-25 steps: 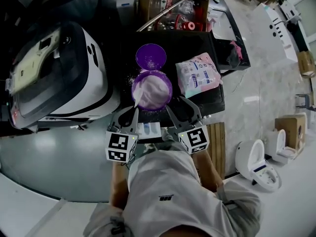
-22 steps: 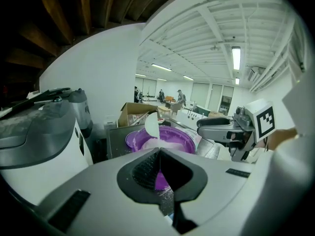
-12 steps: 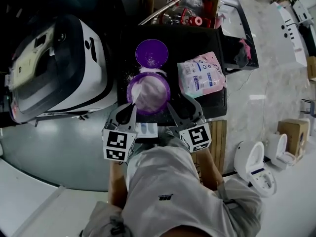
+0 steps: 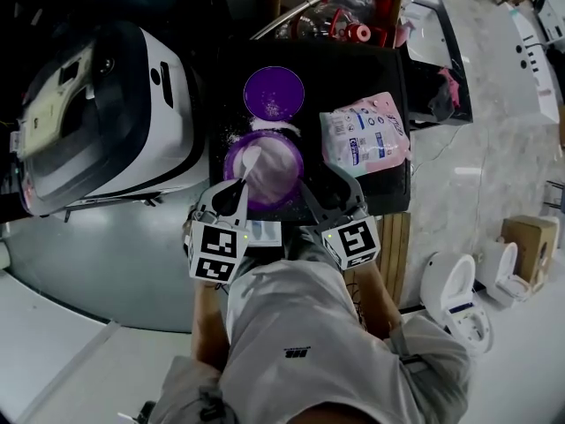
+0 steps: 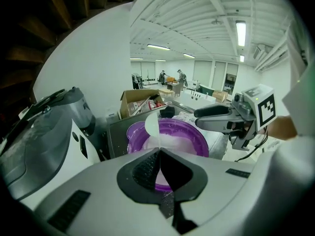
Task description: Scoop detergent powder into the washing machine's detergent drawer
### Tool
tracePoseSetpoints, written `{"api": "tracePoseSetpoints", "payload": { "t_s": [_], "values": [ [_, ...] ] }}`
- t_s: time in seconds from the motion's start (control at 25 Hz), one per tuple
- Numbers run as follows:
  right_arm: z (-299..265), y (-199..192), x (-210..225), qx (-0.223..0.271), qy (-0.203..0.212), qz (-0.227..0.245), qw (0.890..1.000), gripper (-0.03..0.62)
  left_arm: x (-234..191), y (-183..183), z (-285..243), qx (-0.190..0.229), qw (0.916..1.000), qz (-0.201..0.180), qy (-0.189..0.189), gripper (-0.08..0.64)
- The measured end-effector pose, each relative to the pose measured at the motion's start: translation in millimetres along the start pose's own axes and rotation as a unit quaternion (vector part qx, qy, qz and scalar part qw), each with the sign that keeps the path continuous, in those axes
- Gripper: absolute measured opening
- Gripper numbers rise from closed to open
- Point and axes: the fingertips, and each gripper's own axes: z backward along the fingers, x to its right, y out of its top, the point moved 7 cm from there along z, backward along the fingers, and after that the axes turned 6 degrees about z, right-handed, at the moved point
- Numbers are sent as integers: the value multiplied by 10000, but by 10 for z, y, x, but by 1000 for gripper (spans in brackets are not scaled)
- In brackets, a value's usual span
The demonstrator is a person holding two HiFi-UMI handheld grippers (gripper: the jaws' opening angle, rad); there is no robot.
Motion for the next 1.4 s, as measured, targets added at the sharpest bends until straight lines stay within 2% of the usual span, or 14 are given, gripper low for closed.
{"api": "tracePoseSetpoints", "payload": {
  "t_s": [0.2, 0.4, 0.72, 1.04, 1.4],
  "values": [
    [-37, -16, 34, -38, -196, -82, 9998, 181, -41, 22, -148, -404, 9987, -120, -272, 15],
    [-17, -24, 28, -62, -378, -169, 9991, 181, -16, -6, -304, -1027, 9926, -273, -584, 15],
    [-5, 10, 56, -131, -681, -324, 9971, 181, 19, 37, -509, -1722, 9793, -600, -879, 15],
    [-9, -32, 45, -82, -668, -206, 9975, 181, 64, 66, -594, -2130, 9677, -855, -1039, 15],
    [51, 15, 62, -148, -756, -380, 9963, 181, 225, 74, -697, -2680, 9459, -1311, -1273, 15]
  ]
}}
